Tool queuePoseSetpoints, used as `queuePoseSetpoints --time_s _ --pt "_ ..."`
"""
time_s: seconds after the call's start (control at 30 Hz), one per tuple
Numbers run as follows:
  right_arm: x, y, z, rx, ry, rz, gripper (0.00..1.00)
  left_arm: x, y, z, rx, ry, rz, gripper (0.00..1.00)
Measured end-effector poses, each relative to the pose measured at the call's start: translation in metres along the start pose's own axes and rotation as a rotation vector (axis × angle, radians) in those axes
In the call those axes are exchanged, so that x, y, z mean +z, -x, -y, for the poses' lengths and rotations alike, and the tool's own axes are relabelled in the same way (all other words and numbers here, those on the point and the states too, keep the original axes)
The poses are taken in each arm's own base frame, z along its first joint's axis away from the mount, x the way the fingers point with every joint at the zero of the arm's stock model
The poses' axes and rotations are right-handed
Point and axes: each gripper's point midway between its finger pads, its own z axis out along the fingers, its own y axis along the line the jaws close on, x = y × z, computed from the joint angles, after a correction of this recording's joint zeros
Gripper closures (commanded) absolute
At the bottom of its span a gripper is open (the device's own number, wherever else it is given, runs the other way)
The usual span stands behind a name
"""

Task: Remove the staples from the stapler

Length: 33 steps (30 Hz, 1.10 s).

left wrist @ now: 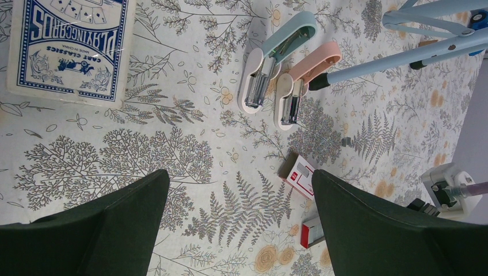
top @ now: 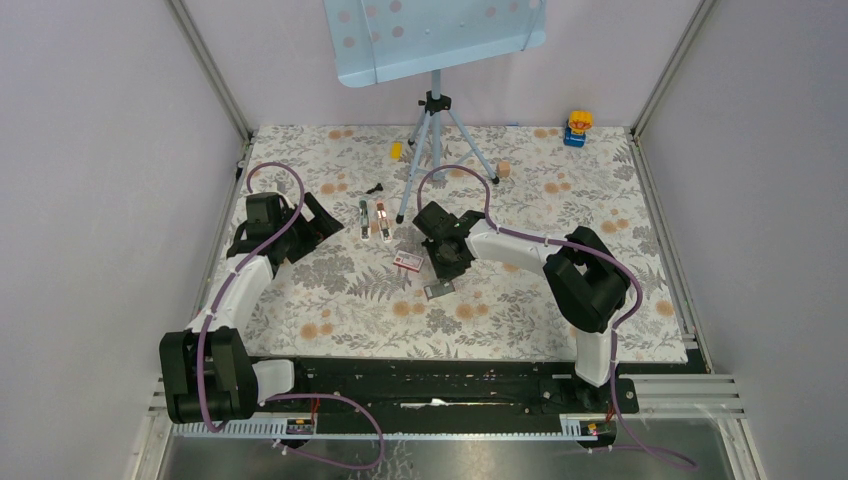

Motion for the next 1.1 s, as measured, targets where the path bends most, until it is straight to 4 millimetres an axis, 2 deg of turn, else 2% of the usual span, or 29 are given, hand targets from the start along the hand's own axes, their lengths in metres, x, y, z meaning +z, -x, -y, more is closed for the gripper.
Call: queuePoseSetpoints --time_s 0.47,0.77,1.1 --pt "-0.002 -0.005 -0.001 -0.009 0.01 -0.026 0.8 0.0 0.0 0.0 -0.002 -0.002 0.0 0.01" --pt "-0.006 0.01 -0.008 -0.004 0.035 0.02 0.8 0.0 0.0 0.0 -0.002 -0.003 -0.001 0.01" --pt "-0.006 0.014 -0.008 -0.001 0.033 0.037 0.81 0.0 0.0 0.0 -0.003 -0.003 -0.001 0.01"
